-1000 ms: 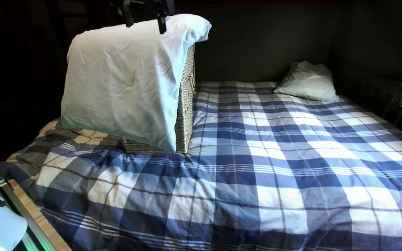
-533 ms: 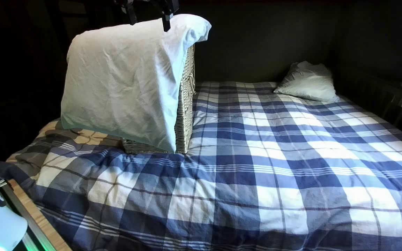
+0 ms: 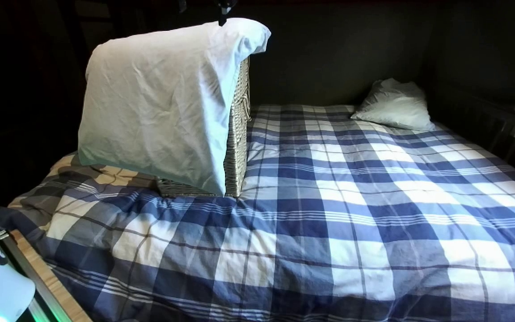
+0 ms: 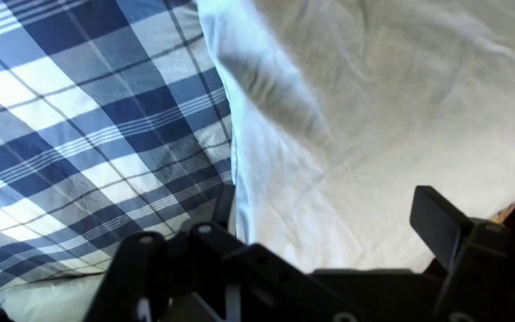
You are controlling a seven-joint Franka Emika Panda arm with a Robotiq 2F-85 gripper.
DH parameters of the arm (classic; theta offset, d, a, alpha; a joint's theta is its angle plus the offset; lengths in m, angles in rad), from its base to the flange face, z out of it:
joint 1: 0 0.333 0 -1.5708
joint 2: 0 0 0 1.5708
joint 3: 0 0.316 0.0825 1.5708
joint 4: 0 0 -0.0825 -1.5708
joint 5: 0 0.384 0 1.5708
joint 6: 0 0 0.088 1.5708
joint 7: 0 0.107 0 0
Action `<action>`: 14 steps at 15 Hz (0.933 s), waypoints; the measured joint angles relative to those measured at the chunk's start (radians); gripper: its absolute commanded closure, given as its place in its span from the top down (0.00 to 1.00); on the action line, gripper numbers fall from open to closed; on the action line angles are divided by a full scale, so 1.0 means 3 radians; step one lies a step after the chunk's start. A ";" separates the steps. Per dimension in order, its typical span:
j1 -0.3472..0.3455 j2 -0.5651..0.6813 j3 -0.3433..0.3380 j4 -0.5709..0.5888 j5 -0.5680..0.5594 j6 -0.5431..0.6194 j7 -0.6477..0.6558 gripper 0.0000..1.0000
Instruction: Remove the pillow from the laundry basket and put it on the bed
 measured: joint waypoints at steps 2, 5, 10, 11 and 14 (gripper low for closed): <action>0.0041 0.0279 -0.0038 0.0304 0.0329 -0.0075 -0.0026 1.00; 0.0026 0.0754 -0.0086 0.0776 0.0877 -0.0299 -0.0171 1.00; -0.0296 0.1559 0.0044 0.1351 0.1549 -0.0492 -0.0415 1.00; -0.0390 0.1696 0.0109 0.1447 0.1613 -0.0534 -0.0426 1.00; -0.0635 0.2010 0.0337 0.1682 0.1718 -0.0669 -0.0429 1.00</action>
